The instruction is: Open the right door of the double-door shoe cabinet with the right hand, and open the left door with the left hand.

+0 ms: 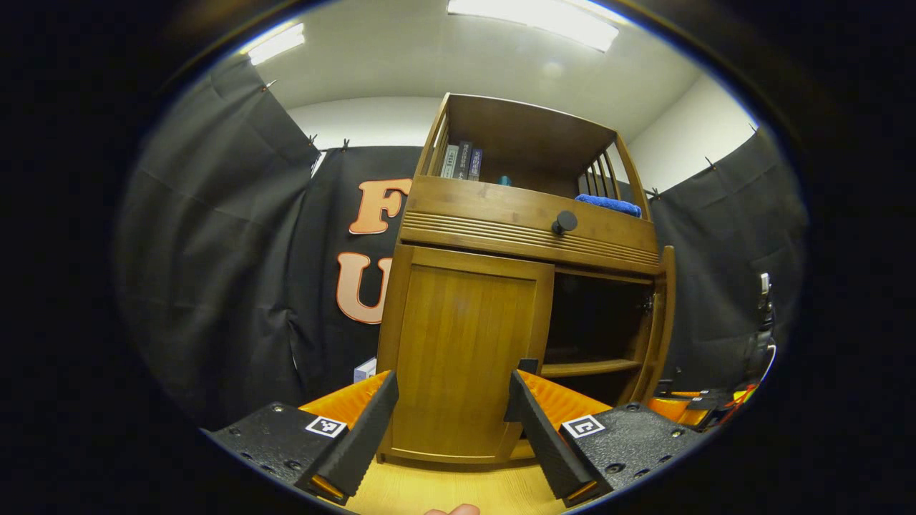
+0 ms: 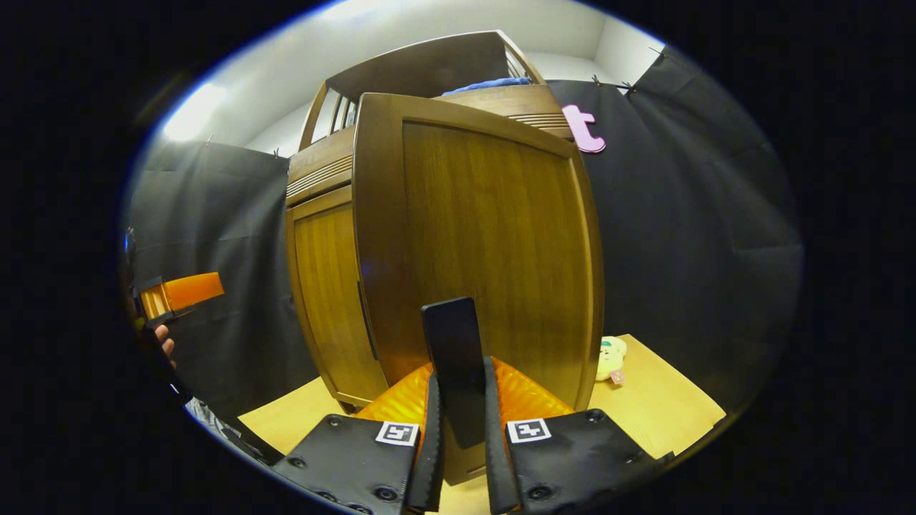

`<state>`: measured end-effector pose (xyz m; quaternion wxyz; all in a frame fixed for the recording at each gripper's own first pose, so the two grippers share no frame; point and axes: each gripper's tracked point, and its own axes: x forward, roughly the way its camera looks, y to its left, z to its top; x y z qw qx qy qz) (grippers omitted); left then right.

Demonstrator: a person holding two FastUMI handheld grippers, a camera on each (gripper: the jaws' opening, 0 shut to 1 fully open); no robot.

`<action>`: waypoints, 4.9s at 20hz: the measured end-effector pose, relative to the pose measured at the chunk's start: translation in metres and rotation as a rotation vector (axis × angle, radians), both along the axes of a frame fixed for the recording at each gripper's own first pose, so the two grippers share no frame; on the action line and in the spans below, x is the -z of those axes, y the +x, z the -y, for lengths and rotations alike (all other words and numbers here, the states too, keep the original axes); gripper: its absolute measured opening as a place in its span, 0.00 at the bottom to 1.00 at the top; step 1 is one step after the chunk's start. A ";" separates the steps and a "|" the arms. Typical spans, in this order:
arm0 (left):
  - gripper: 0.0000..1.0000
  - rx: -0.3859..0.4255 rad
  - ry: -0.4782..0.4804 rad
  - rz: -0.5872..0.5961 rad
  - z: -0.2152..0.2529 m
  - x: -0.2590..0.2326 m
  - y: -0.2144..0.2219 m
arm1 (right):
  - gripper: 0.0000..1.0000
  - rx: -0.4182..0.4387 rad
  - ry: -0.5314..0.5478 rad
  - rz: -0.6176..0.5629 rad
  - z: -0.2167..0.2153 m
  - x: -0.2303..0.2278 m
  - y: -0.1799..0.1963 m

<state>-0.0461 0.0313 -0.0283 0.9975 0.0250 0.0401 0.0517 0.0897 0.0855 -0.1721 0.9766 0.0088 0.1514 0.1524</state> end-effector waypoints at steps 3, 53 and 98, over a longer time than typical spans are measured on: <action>0.94 0.005 -0.020 -0.006 0.002 0.008 0.002 | 0.32 0.019 -0.007 0.013 0.017 -0.006 -0.007; 0.94 0.122 -0.019 -0.158 0.050 0.129 0.155 | 0.24 0.358 -0.114 0.122 0.233 -0.078 -0.079; 0.23 0.043 0.101 -0.191 0.029 0.096 0.050 | 0.93 0.188 -0.106 0.081 0.083 -0.067 -0.091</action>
